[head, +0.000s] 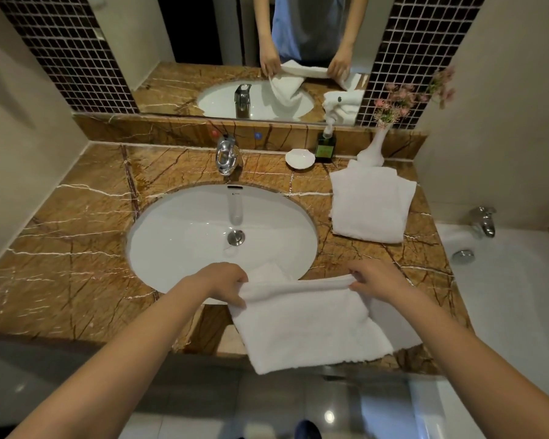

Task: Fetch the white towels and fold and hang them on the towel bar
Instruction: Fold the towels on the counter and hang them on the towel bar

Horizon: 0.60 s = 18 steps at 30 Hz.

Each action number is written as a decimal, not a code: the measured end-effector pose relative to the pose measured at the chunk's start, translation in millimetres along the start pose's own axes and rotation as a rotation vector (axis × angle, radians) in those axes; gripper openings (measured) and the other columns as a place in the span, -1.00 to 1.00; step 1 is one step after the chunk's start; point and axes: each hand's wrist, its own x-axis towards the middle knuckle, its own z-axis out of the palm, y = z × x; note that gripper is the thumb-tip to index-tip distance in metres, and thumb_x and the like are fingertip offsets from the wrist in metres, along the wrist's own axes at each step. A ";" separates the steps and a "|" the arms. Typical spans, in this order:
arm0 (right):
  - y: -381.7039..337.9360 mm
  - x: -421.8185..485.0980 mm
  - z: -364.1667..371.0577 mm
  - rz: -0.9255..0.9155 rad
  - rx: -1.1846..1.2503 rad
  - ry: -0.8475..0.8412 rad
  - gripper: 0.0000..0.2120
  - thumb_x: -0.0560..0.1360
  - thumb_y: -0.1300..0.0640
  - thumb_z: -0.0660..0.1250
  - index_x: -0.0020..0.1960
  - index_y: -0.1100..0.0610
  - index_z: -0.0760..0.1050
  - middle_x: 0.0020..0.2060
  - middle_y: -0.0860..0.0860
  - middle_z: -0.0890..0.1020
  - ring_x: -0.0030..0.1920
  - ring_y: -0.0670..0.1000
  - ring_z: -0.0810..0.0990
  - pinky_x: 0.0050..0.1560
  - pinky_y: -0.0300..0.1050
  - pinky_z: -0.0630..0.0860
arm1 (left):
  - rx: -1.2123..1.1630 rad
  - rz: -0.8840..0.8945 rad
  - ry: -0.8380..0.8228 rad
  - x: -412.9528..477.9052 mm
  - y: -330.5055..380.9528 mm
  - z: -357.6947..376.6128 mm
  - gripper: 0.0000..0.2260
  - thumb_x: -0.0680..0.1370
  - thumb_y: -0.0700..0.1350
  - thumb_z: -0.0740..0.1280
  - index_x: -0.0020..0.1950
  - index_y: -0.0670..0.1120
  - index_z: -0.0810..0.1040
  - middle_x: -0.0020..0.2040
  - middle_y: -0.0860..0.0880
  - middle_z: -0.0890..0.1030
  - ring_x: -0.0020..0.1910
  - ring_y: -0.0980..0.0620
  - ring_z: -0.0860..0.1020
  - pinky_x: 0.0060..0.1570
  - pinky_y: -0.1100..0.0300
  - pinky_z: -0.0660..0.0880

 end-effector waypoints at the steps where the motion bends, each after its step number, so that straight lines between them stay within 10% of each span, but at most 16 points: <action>1: 1.0 0.2 1.4 0.014 -0.035 0.000 -0.83 0.47 0.02 0.35 -0.16 -0.04 0.34 -0.27 -0.15 0.50 -0.13 0.00 0.52 -0.19 -0.11 0.26 | 0.004 0.012 0.013 0.9 0.7 0.5 -0.75 0.39 0.10 0.43 -0.11 -0.03 0.49 -0.23 0.11 0.46 -0.13 0.00 0.48 -0.22 0.17 0.34; 7: -43.2 10.5 17.6 0.094 -0.174 -0.080 -0.66 0.33 0.16 0.33 0.09 -0.05 0.46 0.03 -0.04 0.56 0.16 0.06 0.47 0.20 0.07 0.32 | 0.036 0.030 0.042 3.7 3.6 12.5 -0.63 0.45 0.06 0.37 0.17 -0.09 0.54 0.11 -0.03 0.59 0.09 -0.07 0.54 0.00 0.11 0.42; 12: -134.7 31.4 15.0 -0.218 0.216 -0.020 -0.45 0.37 -0.05 0.39 0.33 -0.05 0.38 0.16 -0.03 0.57 0.19 0.04 0.50 0.19 0.01 0.39 | 0.031 0.100 0.072 1.7 1.8 11.3 -0.61 0.47 0.08 0.37 0.23 -0.05 0.53 0.15 -0.01 0.58 0.12 -0.05 0.53 0.04 0.10 0.42; 18: -178.4 53.4 10.7 -0.193 0.157 -0.151 -0.65 0.44 -0.09 0.40 0.03 0.18 0.55 -0.07 0.10 0.58 -0.02 0.11 0.54 -0.13 -0.11 0.34 | -0.011 0.127 0.062 -2.8 -4.9 1.7 -0.72 0.36 0.08 0.47 -0.14 -0.05 0.49 -0.27 0.09 0.44 -0.19 0.02 0.44 -0.22 0.18 0.32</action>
